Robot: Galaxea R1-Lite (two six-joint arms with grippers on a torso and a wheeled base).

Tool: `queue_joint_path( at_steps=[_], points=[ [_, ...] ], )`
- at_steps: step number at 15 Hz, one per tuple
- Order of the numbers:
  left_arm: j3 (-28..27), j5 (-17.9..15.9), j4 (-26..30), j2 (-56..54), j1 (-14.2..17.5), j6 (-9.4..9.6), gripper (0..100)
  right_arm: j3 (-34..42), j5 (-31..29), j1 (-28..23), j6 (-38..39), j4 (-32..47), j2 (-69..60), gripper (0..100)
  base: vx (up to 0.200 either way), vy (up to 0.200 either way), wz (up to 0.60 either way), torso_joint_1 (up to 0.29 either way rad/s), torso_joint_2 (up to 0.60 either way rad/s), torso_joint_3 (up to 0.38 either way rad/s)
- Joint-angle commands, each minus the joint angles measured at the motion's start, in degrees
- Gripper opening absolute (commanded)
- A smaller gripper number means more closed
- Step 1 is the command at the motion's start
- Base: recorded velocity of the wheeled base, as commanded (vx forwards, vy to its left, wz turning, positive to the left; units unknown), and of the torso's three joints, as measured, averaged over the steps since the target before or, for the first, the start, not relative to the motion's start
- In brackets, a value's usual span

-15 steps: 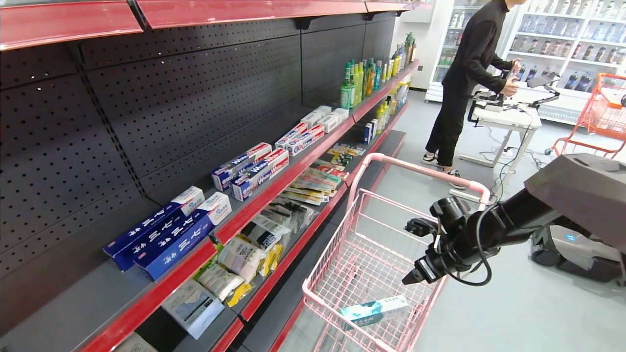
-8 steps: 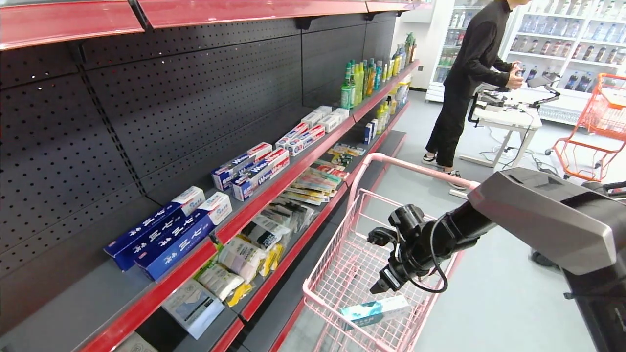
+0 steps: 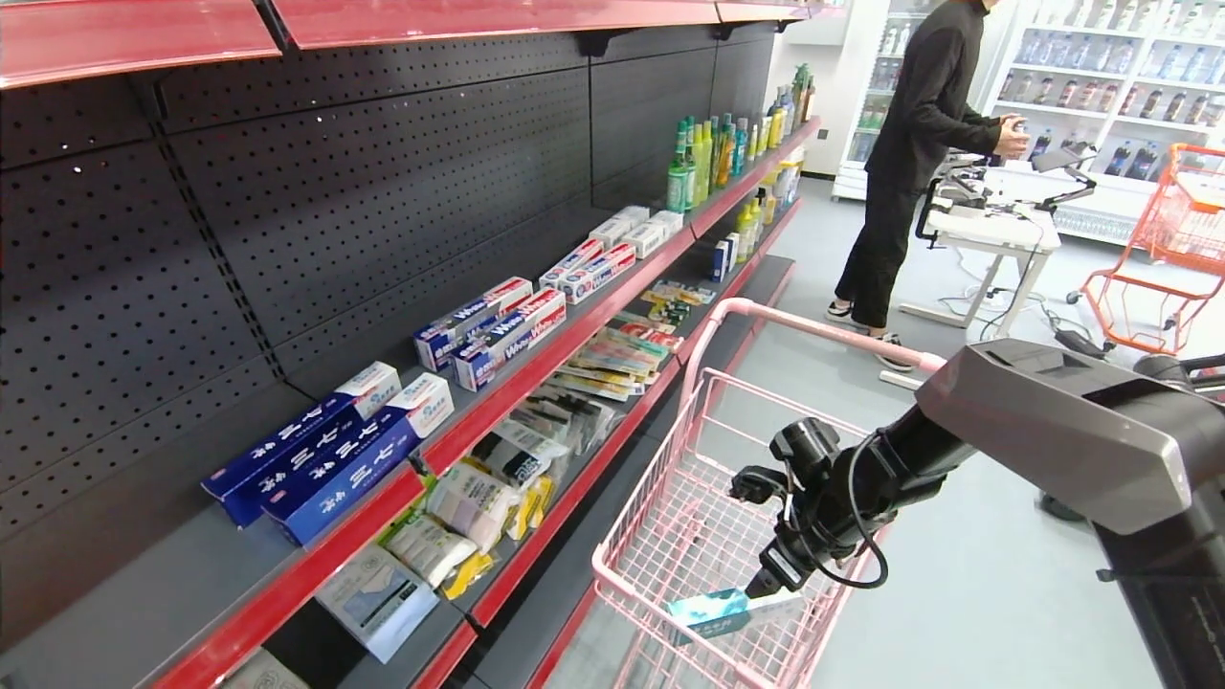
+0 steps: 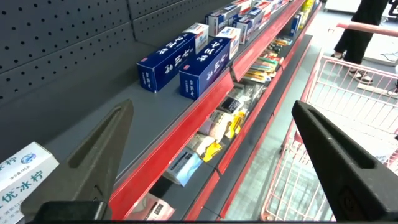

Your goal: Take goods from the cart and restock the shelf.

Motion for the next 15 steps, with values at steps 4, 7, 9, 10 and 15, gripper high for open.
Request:
queue_joint_path(
  at_steps=[4, 7, 9, 10, 15],
  points=[
    [0.0, 0.1, 0.0, 0.0, 0.0, -0.02, 100, 0.1, 0.1, -2.9, -5.8, 0.0, -0.1, 100, 0.0, 0.0, 0.0, -0.078, 0.17, 0.094],
    [0.0, 0.0, 0.0, 0.0, 0.0, -0.02, 100, -0.1, 0.2, -3.7, -7.4, -0.1, 0.6, 100, 0.0, 0.0, 0.0, -0.092, 0.19, 0.103],
    [0.0, 0.0, 0.0, 0.0, 0.0, -0.02, 100, -0.2, 0.2, -3.7, -7.6, -0.1, 0.7, 100, 0.0, 0.0, 0.0, -0.098, 0.21, 0.117],
    [0.0, 0.0, 0.0, 0.0, 0.1, 0.06, 100, -0.4, 0.3, -4.0, -8.4, -0.1, 0.9, 100, 0.0, 0.0, 0.0, -0.11, 0.23, 0.11],
    [0.0, 0.0, 0.0, 0.0, 0.0, -0.02, 100, -0.1, 0.4, -5.2, -13.5, -2.6, 0.9, 100, 0.0, 0.0, 0.0, -0.134, 0.29, 0.154]
  ],
)
